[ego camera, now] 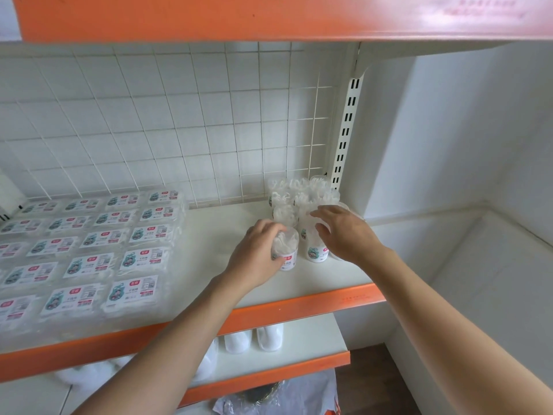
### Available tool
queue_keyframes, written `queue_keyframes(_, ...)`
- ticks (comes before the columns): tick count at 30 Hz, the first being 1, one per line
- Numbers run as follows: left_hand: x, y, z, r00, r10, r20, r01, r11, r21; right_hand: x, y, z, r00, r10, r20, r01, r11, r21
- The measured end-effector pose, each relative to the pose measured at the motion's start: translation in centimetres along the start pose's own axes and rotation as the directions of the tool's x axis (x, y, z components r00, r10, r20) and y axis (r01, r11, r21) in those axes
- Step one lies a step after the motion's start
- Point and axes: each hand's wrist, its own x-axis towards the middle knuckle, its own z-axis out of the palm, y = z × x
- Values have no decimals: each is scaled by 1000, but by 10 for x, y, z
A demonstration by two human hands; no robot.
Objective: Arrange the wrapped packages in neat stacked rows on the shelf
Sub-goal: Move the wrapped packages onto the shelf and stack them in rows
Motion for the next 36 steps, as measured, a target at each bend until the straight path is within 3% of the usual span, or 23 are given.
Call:
queue_keyframes(14, 15, 5, 6, 993, 93, -66, -79, 978, 191, -3, 2, 1, 997, -71, -31, 71, 997, -29)
queue_keyframes(36, 14, 9, 0, 996, 85, -25, -82, 990, 117, -5, 5, 6, 999, -48, -21, 48, 998, -33)
